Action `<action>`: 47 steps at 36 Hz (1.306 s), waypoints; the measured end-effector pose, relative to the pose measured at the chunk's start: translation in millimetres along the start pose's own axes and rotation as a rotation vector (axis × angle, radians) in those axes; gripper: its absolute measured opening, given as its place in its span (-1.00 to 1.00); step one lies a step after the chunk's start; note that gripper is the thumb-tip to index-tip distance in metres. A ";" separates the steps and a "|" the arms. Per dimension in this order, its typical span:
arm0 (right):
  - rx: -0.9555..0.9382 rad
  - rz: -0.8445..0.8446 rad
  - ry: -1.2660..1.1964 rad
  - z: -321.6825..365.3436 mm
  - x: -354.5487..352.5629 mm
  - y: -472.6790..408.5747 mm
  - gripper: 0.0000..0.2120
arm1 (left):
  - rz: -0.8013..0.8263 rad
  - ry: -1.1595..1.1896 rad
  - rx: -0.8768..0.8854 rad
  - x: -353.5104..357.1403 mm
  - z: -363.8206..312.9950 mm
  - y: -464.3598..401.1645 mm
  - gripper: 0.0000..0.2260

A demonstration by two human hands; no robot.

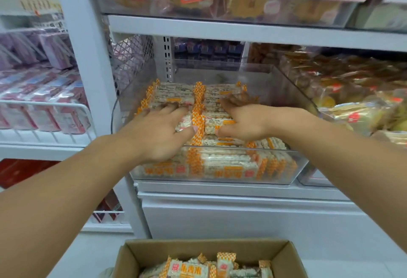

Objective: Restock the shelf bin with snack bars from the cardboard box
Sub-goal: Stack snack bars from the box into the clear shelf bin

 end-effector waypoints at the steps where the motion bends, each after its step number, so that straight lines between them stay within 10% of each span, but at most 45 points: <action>1: -0.002 0.014 0.009 2.1 -1.7 1.2 -0.03 | -0.001 0.003 -0.001 0.2 -0.1 0.0 -0.38; 18: -0.058 -0.135 0.080 10.3 -1.3 10.8 -0.19 | 0.061 0.008 -0.019 2.3 2.8 -5.2 -0.44; 32: -0.111 -0.173 0.024 20.1 -18.9 12.2 -0.11 | -0.200 0.051 0.106 -2.0 5.2 -1.3 -0.39; 38: -0.291 -0.692 0.011 38.3 -41.9 56.3 -0.66 | -0.601 0.092 0.291 -24.5 -9.5 17.9 -0.72; 42: -0.470 -1.044 -0.198 43.2 -35.2 114.2 -0.63 | -0.771 0.110 0.488 -46.9 -28.5 44.7 -0.63; 47: -0.481 -0.448 -0.431 53.7 69.5 166.0 -0.59 | -0.280 0.048 0.504 9.1 -56.7 80.7 -0.64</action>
Point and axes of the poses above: each hand's wrist, its own y-axis away from the middle knuckle, its own x-axis out of the palm, z = x × y, the point moved 3 cm from there along -y, towards the middle knuckle, and after that the axes turned 5 degrees about -z, right-handed, at the moved point
